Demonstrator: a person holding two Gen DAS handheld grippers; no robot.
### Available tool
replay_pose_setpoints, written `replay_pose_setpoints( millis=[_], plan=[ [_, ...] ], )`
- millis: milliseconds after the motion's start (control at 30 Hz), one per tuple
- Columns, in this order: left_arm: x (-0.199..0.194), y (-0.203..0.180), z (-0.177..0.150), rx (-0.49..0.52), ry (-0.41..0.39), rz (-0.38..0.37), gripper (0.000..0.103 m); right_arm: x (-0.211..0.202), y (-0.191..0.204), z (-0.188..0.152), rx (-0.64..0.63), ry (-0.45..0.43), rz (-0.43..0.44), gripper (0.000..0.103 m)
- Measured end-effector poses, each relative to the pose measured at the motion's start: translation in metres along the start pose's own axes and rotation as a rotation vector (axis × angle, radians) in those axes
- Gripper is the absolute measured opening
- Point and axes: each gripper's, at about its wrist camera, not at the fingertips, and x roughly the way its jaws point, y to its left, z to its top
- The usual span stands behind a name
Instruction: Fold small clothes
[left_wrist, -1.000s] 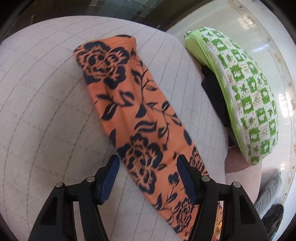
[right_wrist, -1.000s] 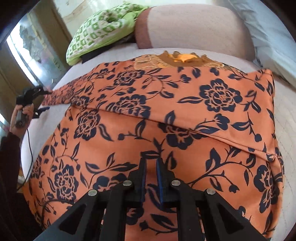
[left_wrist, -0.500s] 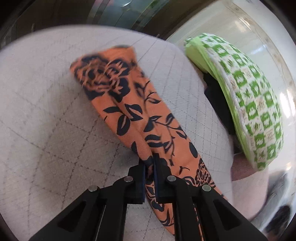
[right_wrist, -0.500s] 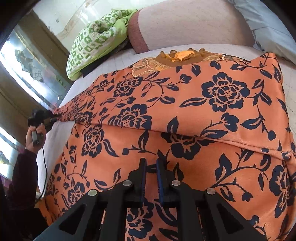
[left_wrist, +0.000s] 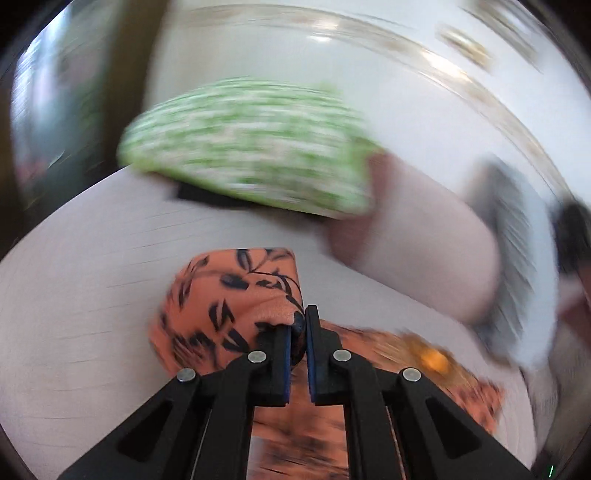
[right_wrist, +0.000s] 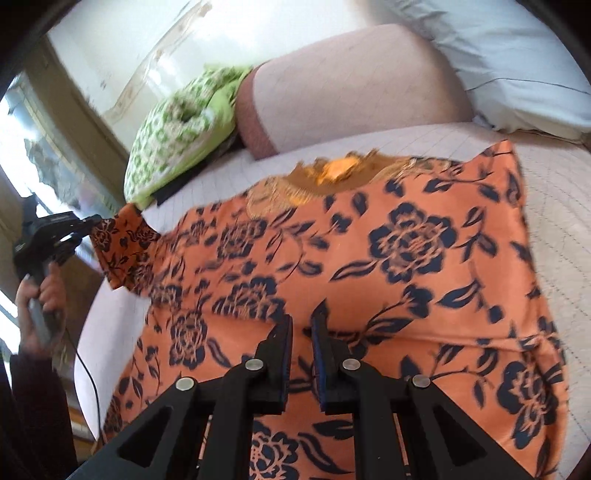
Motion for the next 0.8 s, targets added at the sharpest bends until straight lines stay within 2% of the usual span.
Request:
replay_pose_setpoints(
  millis=[67, 100, 167, 233, 267, 300, 333, 400, 433, 500, 567, 633, 667, 700, 733, 800],
  plan=[
    [0.003, -0.063, -0.02, 0.136, 0.021, -0.071, 0.006, -0.007, -0.008, 0.005, 0.031, -0.028, -0.01, 0.013],
    [0.006, -0.101, -0.038, 0.235, 0.045, -0.115, 0.007, -0.011, -0.013, 0.007, 0.049, -0.041, -0.014, 0.013],
    [0.017, -0.149, -0.066, 0.389, 0.121, -0.159, 0.009, -0.018, -0.023, 0.012, 0.079, -0.063, -0.024, 0.013],
    [0.028, -0.18, -0.092, 0.513, 0.212, -0.192, 0.02, -0.024, -0.032, 0.015, 0.095, -0.082, -0.056, 0.013],
    [0.029, -0.186, -0.099, 0.539, 0.23, -0.2, 0.023, -0.027, -0.037, 0.016, 0.102, -0.092, -0.074, 0.013],
    [0.029, -0.186, -0.099, 0.541, 0.227, -0.202, 0.033, -0.031, -0.043, 0.018, 0.119, -0.101, -0.086, 0.013],
    [0.026, -0.18, -0.093, 0.522, 0.21, -0.201, 0.051, -0.034, -0.05, 0.02, 0.139, -0.107, -0.092, 0.013],
    [0.016, -0.154, -0.07, 0.429, 0.151, -0.211, 0.076, -0.039, -0.063, 0.022, 0.188, -0.114, -0.096, 0.013],
    [0.009, -0.135, -0.055, 0.356, 0.114, -0.224, 0.08, -0.04, -0.067, 0.024, 0.206, -0.113, -0.089, 0.013],
    [0.001, -0.107, -0.034, 0.254, 0.087, -0.255, 0.081, -0.039, -0.07, 0.025, 0.214, -0.11, -0.09, 0.013],
    [0.0, -0.081, -0.019, 0.184, 0.078, -0.22, 0.082, -0.034, -0.067, 0.025, 0.197, -0.093, -0.089, 0.013],
    [0.015, -0.054, -0.013, 0.145, 0.099, -0.069, 0.082, -0.025, -0.059, 0.024, 0.172, -0.066, -0.078, 0.013],
    [0.028, -0.04, -0.013, 0.135, 0.135, 0.025, 0.082, -0.021, -0.052, 0.021, 0.15, -0.055, -0.074, 0.013],
    [0.04, -0.027, -0.016, 0.118, 0.177, 0.081, 0.082, -0.018, -0.046, 0.019, 0.123, -0.049, -0.075, 0.013],
    [0.056, -0.012, -0.02, 0.084, 0.232, 0.125, 0.082, -0.015, -0.035, 0.017, 0.073, -0.044, -0.084, 0.013],
    [0.077, 0.01, -0.03, 0.022, 0.315, 0.155, 0.082, -0.01, -0.01, 0.014, -0.055, -0.034, -0.129, 0.013]
  ],
)
